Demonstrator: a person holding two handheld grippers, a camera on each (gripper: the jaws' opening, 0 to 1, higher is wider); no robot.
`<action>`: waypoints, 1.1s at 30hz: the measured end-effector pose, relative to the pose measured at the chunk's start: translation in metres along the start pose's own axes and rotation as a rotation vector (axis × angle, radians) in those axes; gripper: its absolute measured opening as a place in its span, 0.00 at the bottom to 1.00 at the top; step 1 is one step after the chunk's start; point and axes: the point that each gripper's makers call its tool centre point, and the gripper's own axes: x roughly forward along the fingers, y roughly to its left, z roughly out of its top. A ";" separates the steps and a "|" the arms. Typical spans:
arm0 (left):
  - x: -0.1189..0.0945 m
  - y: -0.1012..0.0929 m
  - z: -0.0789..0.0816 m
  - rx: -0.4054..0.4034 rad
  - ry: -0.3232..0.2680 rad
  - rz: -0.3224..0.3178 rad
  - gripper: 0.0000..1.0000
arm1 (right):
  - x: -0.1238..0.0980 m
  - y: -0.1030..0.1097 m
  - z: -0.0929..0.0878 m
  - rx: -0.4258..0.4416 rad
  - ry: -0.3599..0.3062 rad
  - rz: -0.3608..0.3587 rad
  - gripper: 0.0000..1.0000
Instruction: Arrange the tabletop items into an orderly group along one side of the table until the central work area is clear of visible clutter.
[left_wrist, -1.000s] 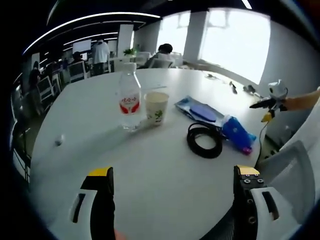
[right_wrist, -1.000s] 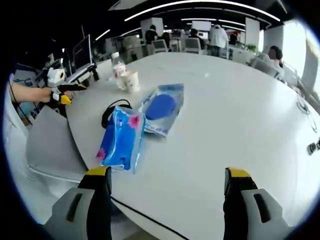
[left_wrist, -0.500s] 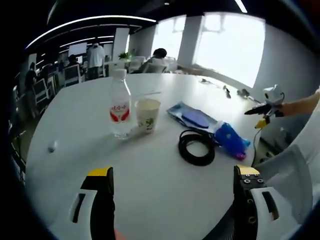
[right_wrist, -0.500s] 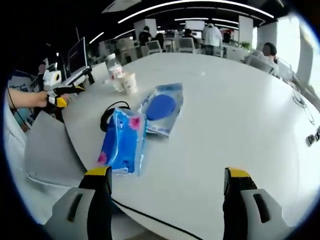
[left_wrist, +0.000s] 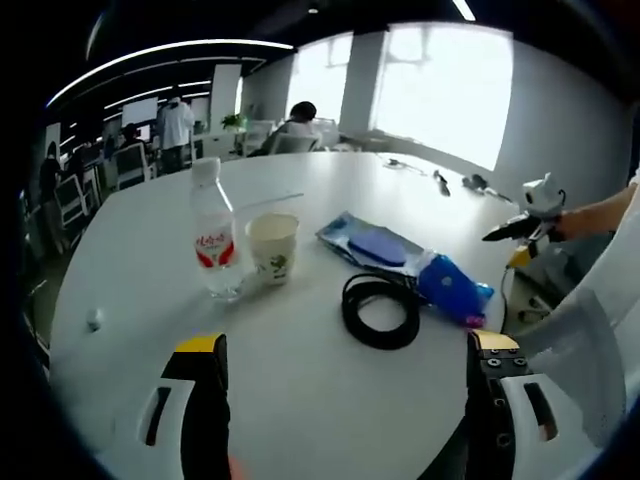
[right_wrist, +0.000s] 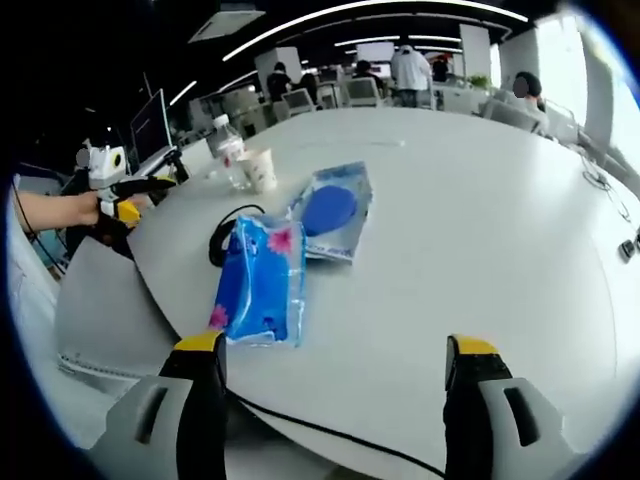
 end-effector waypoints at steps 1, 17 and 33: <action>0.004 -0.003 0.003 -0.002 -0.006 0.000 0.95 | 0.001 0.001 0.000 0.014 -0.004 0.006 0.88; 0.062 -0.052 0.024 0.056 0.000 -0.106 0.92 | 0.010 0.018 -0.011 0.091 -0.012 0.095 0.77; 0.112 -0.094 0.024 0.079 0.026 -0.209 0.89 | 0.017 0.052 -0.027 0.244 -0.038 0.115 0.74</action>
